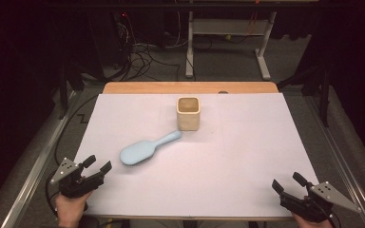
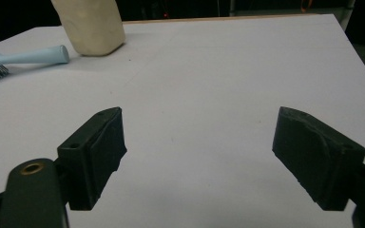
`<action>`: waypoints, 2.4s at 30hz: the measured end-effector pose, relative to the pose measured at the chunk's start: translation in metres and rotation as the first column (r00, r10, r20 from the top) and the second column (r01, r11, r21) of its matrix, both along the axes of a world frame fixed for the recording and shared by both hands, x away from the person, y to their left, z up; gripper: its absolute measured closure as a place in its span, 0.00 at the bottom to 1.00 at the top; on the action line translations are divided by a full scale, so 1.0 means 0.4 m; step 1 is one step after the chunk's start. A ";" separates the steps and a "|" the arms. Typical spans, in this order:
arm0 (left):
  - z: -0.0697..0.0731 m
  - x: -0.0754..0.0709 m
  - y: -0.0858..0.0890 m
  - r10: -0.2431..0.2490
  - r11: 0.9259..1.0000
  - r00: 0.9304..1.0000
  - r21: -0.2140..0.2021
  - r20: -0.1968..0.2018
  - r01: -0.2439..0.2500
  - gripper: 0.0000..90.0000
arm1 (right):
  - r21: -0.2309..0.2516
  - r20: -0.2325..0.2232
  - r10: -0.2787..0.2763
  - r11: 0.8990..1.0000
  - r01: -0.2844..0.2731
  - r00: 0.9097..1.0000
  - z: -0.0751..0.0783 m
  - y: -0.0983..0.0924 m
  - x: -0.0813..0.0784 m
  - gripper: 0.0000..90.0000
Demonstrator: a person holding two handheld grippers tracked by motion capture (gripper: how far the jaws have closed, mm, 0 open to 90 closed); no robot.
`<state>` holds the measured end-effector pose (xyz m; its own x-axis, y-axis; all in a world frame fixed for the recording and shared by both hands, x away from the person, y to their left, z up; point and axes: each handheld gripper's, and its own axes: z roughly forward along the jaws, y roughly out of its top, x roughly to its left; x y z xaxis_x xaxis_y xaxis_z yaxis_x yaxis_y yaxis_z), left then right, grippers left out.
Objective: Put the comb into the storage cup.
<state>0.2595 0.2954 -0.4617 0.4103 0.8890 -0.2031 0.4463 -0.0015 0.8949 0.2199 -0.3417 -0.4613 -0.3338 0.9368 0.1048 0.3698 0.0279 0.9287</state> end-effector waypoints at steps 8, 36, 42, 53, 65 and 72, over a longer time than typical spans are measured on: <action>0.000 -0.002 -0.003 -0.002 1.000 1.000 0.016 0.004 0.001 0.32 | 0.000 -0.001 0.003 1.000 -0.003 1.000 0.001 0.001 0.000 0.21; 0.014 -0.009 -0.002 0.020 1.000 0.999 0.008 0.030 -0.020 0.32 | -0.005 -0.007 0.025 1.000 -0.026 1.000 0.000 0.003 0.004 0.22; 0.019 -0.005 -0.008 0.020 1.000 0.999 -0.002 0.035 -0.020 0.32 | -0.005 -0.008 0.030 1.000 -0.030 1.000 -0.001 0.004 0.005 0.22; 0.034 0.000 -0.021 0.011 1.000 0.998 0.014 0.068 -0.012 0.32 | 0.002 -0.008 0.026 1.000 -0.026 1.000 0.000 0.004 0.003 0.22; 0.046 0.006 -0.052 -0.054 0.998 0.997 0.014 0.055 0.053 0.33 | 0.002 -0.008 0.038 0.999 -0.038 0.999 0.001 0.008 0.001 0.22; 0.052 0.013 -0.066 -0.056 0.998 0.997 0.024 0.056 0.055 0.32 | 0.002 -0.010 0.041 0.999 -0.041 0.999 0.001 0.009 0.003 0.22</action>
